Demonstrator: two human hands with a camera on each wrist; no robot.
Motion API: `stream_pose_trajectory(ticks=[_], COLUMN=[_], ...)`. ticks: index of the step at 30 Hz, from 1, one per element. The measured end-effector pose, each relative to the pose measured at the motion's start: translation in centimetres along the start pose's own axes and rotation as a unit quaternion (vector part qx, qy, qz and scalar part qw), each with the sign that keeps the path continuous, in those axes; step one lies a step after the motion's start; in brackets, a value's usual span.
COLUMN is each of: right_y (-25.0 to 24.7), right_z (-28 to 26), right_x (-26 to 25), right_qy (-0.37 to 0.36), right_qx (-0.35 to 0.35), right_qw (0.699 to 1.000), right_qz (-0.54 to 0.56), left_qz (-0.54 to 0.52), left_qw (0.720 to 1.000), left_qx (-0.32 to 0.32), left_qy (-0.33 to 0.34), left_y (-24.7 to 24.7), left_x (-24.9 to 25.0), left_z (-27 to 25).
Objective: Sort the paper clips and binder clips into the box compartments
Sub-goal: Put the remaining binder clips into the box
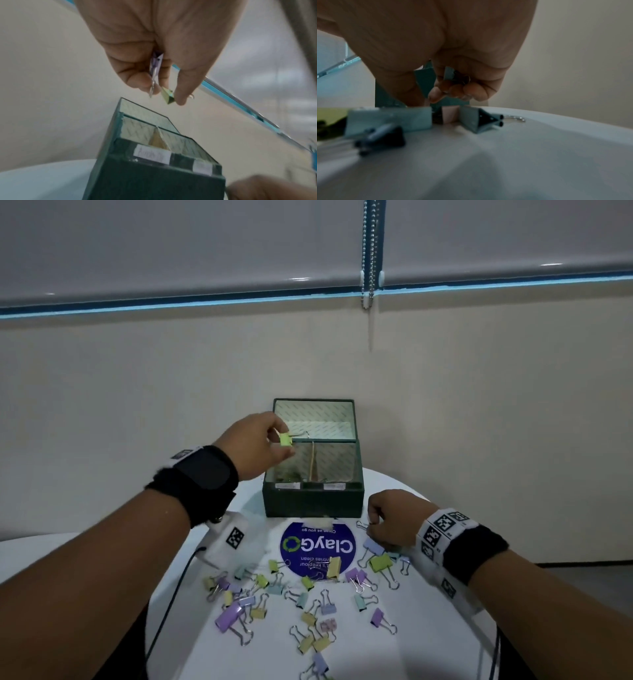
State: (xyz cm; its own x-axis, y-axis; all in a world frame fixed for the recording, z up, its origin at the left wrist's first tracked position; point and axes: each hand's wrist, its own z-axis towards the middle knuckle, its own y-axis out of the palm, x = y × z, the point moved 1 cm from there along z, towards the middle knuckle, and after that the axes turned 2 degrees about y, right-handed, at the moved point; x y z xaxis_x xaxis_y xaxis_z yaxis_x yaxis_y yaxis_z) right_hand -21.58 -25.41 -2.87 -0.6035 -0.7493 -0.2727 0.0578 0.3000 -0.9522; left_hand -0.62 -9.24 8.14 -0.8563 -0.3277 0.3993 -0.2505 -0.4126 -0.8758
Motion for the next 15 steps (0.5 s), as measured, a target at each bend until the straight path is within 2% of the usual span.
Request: stream_pose_trajectory(ticks=[2, 5, 7, 11, 13, 15], right_y=[0.0, -0.2, -0.3, -0.7, -1.1, -1.7], right_z=[-0.1, -0.1, -0.2, -0.8, -1.5, -2.1], right_x=[0.0, 0.0, 0.0, -0.4, -0.7, -1.4], right_qy=[0.006, 0.007, 0.002, -0.011, -0.033, -0.074], right_qx=[-0.001, 0.0, 0.005, 0.014, 0.037, 0.064], right_qw=[1.0, 1.0, 1.0, 1.0, 0.998, 0.994], right_qz=[0.005, 0.013, 0.014, 0.018, 0.032, 0.041], left_qz=[-0.061, -0.152, -0.146, -0.101, -0.046, 0.041], left_qw=[0.998, 0.985, 0.986, 0.993, 0.999, 0.994], left_qx=[0.008, -0.033, -0.023, 0.044, 0.007, -0.099], left_qy=[-0.033, -0.072, -0.071, -0.031, -0.023, -0.021], left_y=[0.5, 1.6, 2.0, 1.5, 1.1, 0.9], left_x=[-0.9, -1.9, -2.8, -4.5, -5.3, -6.1], left_z=[0.7, 0.7, 0.4, -1.7, -3.5, -5.7])
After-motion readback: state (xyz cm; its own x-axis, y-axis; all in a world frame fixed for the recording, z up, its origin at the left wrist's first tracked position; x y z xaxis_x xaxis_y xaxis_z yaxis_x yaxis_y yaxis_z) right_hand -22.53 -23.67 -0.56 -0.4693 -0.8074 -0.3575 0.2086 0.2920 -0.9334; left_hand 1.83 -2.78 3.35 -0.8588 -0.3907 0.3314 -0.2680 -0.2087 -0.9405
